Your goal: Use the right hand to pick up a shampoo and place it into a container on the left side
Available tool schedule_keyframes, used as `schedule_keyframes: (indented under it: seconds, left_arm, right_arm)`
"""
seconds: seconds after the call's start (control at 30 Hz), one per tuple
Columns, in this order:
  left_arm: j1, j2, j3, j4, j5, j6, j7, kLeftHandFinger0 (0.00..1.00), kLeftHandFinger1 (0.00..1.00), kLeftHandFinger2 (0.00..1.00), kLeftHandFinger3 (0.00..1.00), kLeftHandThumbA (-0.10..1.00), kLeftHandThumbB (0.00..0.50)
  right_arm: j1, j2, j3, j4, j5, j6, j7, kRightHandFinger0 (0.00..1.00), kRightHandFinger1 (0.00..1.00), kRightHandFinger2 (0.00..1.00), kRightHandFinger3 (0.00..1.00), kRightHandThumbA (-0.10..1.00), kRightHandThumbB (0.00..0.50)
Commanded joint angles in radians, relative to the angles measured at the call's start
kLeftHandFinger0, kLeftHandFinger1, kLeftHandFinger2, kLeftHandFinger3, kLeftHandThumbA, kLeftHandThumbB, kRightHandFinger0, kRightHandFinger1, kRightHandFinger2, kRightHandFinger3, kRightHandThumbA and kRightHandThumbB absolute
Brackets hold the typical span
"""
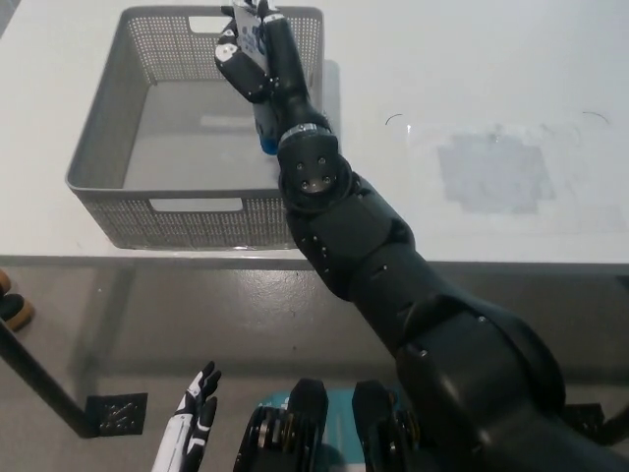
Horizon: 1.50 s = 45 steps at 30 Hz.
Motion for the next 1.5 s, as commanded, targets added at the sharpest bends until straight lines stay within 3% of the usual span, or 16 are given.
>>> schedule_keyframes:
  seconds: [0.0,0.03,0.07,0.13,0.17,0.23,0.3,0.4,0.63,0.7,0.73,0.77,0.83,1.13,1.27,1.47]
  left_arm:
    - [-0.016,0.009,-0.007,-0.018,-0.002,-0.037,-0.002,1.00,1.00,1.00,1.00,1.00,0.284]
    - [-0.015,0.009,-0.007,-0.021,0.001,-0.037,-0.001,1.00,1.00,1.00,1.00,1.00,0.273]
    - [-0.014,0.009,-0.007,-0.022,0.005,-0.037,0.002,1.00,1.00,1.00,1.00,1.00,0.271]
    - [-0.015,0.011,-0.010,-0.022,0.016,-0.037,0.011,1.00,1.00,1.00,1.00,1.00,0.260]
    - [-0.014,0.010,-0.010,-0.022,0.022,-0.037,0.014,1.00,1.00,1.00,1.00,1.00,0.258]
    - [-0.019,0.007,-0.006,-0.015,0.012,-0.037,0.005,1.00,1.00,1.00,1.00,1.00,0.268]
    - [-0.019,0.007,-0.007,-0.013,0.008,-0.037,0.004,1.00,1.00,1.00,1.00,1.00,0.263]
    - [-0.018,0.008,-0.011,-0.017,0.009,-0.037,0.006,1.00,1.00,1.00,1.00,1.00,0.258]
    - [-0.020,0.005,-0.010,-0.010,-0.011,-0.037,-0.006,1.00,1.00,1.00,1.00,1.00,0.260]
    - [-0.020,0.006,-0.010,-0.010,-0.013,-0.037,-0.009,1.00,1.00,1.00,1.00,1.00,0.261]
    - [-0.020,0.008,-0.010,-0.010,-0.010,-0.037,-0.008,1.00,1.00,1.00,1.00,1.00,0.267]
    - [-0.023,0.011,-0.011,-0.008,-0.006,-0.037,-0.005,1.00,1.00,1.00,1.00,1.00,0.275]
    - [-0.026,0.011,-0.012,-0.004,-0.006,-0.037,-0.005,1.00,1.00,1.00,1.00,1.00,0.280]
    - [-0.024,0.017,-0.017,-0.007,0.000,-0.037,-0.002,1.00,1.00,1.00,1.00,1.00,0.283]
    - [-0.027,0.016,-0.013,-0.002,-0.009,-0.037,-0.010,1.00,1.00,1.00,1.00,1.00,0.301]
    - [-0.035,0.019,-0.008,-0.005,-0.014,-0.037,-0.014,1.00,1.00,1.00,1.00,1.00,0.258]
  right_arm:
    - [-0.035,-0.004,0.005,0.004,-0.001,-0.040,0.013,0.25,0.57,0.80,0.61,-0.10,0.175]
    - [-0.029,-0.008,0.006,0.004,0.001,-0.046,0.026,0.35,0.60,0.75,0.57,-0.03,0.174]
    - [-0.026,-0.013,0.009,0.006,-0.001,-0.051,0.037,0.33,0.50,0.56,0.49,0.08,0.166]
    - [-0.020,-0.022,0.012,0.010,0.000,-0.057,0.066,0.31,0.42,0.53,0.54,0.25,0.186]
    - [-0.018,-0.027,0.023,0.010,-0.012,-0.058,0.066,0.36,0.46,0.61,0.66,0.37,0.203]
    - [-0.011,-0.036,0.018,0.003,0.003,-0.073,0.109,0.63,0.73,0.88,0.97,0.52,0.250]
    - [-0.005,-0.039,0.018,-0.002,0.006,-0.088,0.123,0.78,0.89,1.00,1.00,0.61,0.290]
    - [-0.001,-0.045,0.028,-0.003,-0.008,-0.088,0.125,1.00,1.00,1.00,1.00,0.74,0.274]
    - [0.002,-0.060,0.021,-0.020,0.006,-0.100,0.153,0.99,1.00,1.00,1.00,0.88,0.282]
    - [-0.001,-0.065,0.021,-0.023,0.004,-0.103,0.152,0.91,0.92,1.00,1.00,0.89,0.286]
    - [-0.005,-0.069,0.021,-0.027,0.002,-0.104,0.148,0.99,1.00,1.00,1.00,0.91,0.283]
    - [-0.009,-0.074,0.023,-0.034,-0.002,-0.100,0.145,1.00,1.00,1.00,1.00,0.93,0.284]
    - [-0.012,-0.085,0.016,-0.055,0.004,-0.090,0.148,1.00,1.00,1.00,1.00,0.93,0.308]
    - [0.114,-0.159,-0.010,-0.459,0.025,0.003,0.202,1.00,1.00,1.00,1.00,0.94,0.265]
    - [0.232,-0.213,-0.028,-0.747,0.060,0.081,0.252,1.00,1.00,1.00,1.00,0.98,0.344]
    - [0.390,-0.278,-0.051,-1.077,0.094,0.176,0.278,1.00,1.00,1.00,1.00,1.00,0.373]
